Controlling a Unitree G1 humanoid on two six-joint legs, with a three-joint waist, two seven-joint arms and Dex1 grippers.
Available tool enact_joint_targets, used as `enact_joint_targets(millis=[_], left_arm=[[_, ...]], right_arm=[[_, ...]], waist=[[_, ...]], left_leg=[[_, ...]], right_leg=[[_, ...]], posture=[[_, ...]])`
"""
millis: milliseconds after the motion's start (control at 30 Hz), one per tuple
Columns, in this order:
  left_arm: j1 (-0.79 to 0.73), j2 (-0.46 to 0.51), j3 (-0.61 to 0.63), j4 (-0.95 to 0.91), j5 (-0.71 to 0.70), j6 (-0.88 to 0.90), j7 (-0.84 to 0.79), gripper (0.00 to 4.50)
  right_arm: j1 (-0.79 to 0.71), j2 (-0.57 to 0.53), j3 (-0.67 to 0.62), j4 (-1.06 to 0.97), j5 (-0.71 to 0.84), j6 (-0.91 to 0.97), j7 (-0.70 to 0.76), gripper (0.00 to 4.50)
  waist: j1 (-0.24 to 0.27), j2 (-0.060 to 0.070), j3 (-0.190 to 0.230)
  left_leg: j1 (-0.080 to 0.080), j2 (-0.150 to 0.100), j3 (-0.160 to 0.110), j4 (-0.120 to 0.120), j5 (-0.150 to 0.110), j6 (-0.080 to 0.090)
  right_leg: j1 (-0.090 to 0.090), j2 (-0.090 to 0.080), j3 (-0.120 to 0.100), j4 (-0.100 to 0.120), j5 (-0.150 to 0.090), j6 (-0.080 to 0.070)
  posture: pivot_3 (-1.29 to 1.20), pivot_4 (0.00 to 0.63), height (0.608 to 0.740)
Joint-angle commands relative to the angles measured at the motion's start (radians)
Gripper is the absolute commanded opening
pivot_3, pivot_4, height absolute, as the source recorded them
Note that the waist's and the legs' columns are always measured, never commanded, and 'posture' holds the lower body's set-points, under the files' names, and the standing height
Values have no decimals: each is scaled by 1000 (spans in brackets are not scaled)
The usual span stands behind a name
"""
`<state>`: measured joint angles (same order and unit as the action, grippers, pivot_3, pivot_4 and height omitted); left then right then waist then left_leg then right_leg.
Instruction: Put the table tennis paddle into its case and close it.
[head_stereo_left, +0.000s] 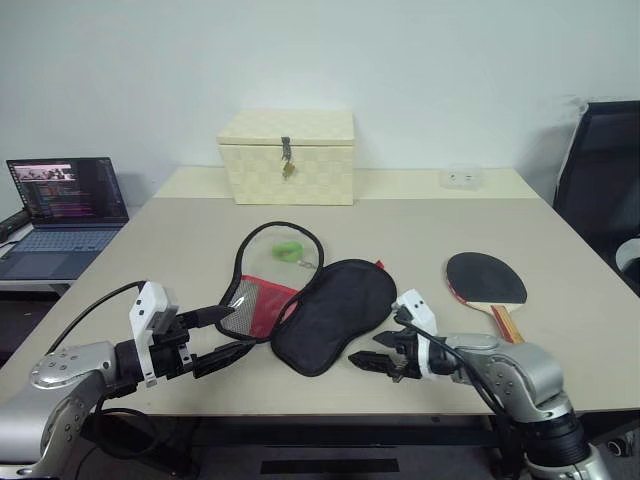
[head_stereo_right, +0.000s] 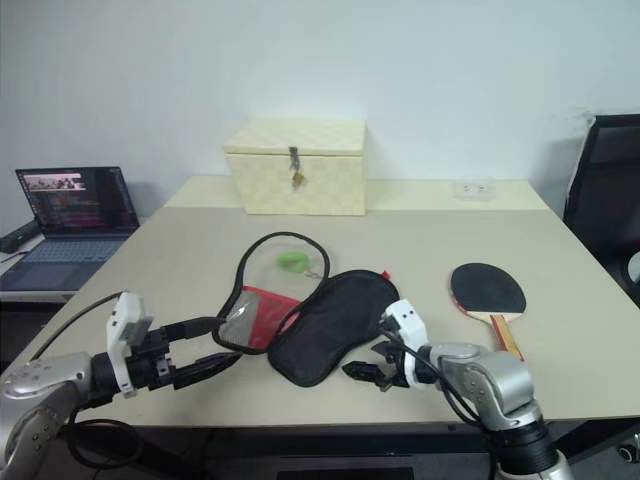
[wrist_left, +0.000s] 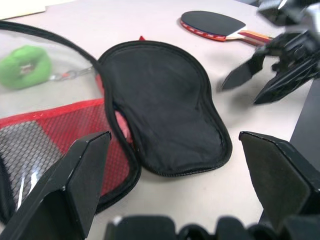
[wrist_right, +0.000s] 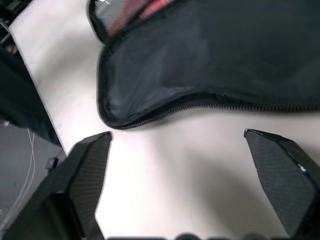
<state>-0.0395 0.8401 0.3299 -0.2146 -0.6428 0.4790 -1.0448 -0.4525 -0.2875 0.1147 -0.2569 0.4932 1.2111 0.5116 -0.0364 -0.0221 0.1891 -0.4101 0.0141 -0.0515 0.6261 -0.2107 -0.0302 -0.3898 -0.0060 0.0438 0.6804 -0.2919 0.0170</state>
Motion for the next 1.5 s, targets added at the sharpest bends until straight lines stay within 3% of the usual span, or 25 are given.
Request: enact_joint_targets(millis=[33,333,600,700,867,1067,1500], left_arm=[[-7,30,16,-9,7,-10,-20,4500],[-16,40,19,-4,15,-8,-25,4500],[-17,31,17,-15,16,-7,-12,4500],[-9,28,25,-21,16,-10,-7,4500],[2,21,24,-36,14,-11,3,4500],[-42,11,-24,-30,23,-18,8,4500],[-170,-15,-138,12,57,-35,-22,4500]], right_arm=[[-35,49,19,52,-17,-1,-49,4468],[-156,242,-3,188,-12,-41,-124,4468],[-206,285,4,256,-25,-85,-135,4468],[-202,271,17,252,-28,-84,-121,3917],[-196,219,23,237,-19,-72,-84,2108],[-220,82,14,268,-28,-81,-2,15],[-346,-278,108,500,-139,-225,292,15]], waist=[[-5,-1,-1],[-25,-2,-1],[-14,-1,-1],[-15,-1,-1],[-15,-1,-1],[-11,-1,-1],[-12,-1,0]], left_leg=[[1,0,0,0,0,0],[4,5,1,-1,0,0],[0,2,-1,-3,0,0],[0,2,-1,-3,0,0],[0,2,-1,-2,0,0],[0,1,-1,-2,0,0],[0,0,1,-2,0,0]], right_leg=[[0,0,0,0,0,0],[0,4,0,1,-1,1],[-1,2,-1,0,1,-3],[-1,2,-1,0,1,-3],[-1,2,0,0,0,-3],[-1,2,-1,0,0,-2],[-1,3,-2,0,0,-2]], posture=[[0,150,740],[0,150,740],[0,150,740],[0,150,740],[0,150,740],[0,150,740],[0,150,740]])
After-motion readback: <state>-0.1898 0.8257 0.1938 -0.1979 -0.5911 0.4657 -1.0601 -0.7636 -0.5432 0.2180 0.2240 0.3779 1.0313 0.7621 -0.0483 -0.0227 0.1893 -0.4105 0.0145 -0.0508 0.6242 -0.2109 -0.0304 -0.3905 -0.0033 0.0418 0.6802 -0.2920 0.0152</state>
